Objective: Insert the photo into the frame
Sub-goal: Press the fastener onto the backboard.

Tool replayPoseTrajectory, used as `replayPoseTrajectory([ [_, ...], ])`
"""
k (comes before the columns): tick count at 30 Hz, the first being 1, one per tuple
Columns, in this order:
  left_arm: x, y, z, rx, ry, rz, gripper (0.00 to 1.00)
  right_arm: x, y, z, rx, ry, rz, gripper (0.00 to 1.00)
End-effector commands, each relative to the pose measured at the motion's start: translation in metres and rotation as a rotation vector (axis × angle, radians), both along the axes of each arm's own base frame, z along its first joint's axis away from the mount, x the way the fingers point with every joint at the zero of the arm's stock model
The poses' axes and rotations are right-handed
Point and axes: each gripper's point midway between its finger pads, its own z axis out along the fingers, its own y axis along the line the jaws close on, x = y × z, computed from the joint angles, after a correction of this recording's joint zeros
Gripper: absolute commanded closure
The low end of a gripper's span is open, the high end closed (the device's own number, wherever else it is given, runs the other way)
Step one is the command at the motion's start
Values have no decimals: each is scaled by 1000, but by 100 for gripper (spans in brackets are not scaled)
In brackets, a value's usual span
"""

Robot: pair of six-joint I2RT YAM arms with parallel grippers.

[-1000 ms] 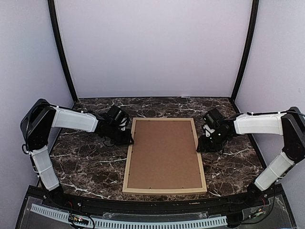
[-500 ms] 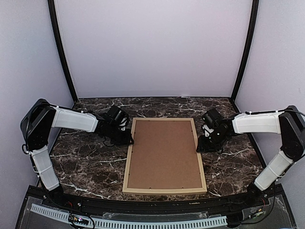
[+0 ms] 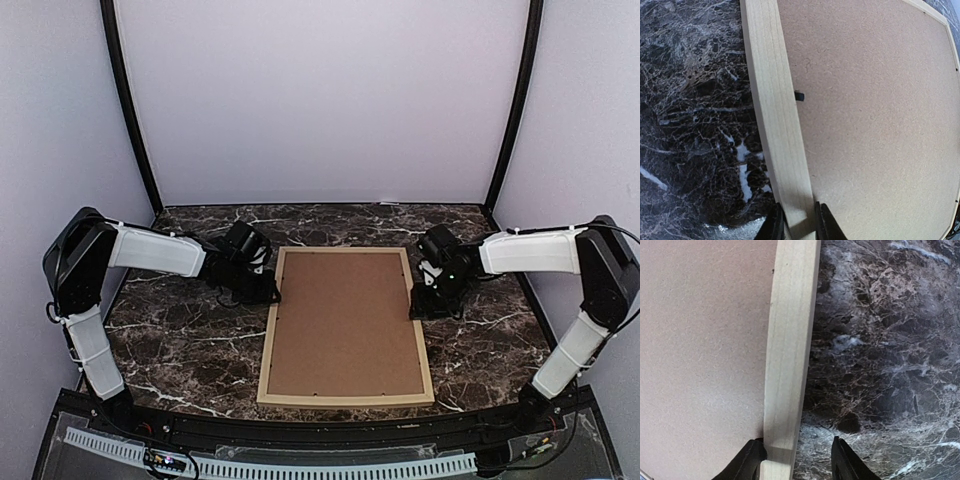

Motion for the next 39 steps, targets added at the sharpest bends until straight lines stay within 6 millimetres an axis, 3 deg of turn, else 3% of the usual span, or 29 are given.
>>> replayPoseTrajectory([
  [1,-28,0,-29,46,96,-75,93,-3,10,-23,-14,20,27,52],
  [5,-29,-1,-29,46,97,-77,93,-6,11,-29,-22,35,33,52],
  [8,-28,0,-29,48,95,-75,93,-3,11,-23,-24,21,36,52],
  [16,-28,3,-31,59,94,-57,93,9,17,31,64,-76,30,47],
  [20,-27,4,-32,61,90,-47,93,5,12,48,81,-99,20,46],
  [23,-26,4,-31,55,86,-39,94,-4,7,50,83,-90,11,45],
  [34,-23,2,-27,47,71,-32,94,-76,-5,25,80,43,10,48],
  [39,-22,2,-28,50,70,-34,94,-97,-13,18,54,71,1,48],
])
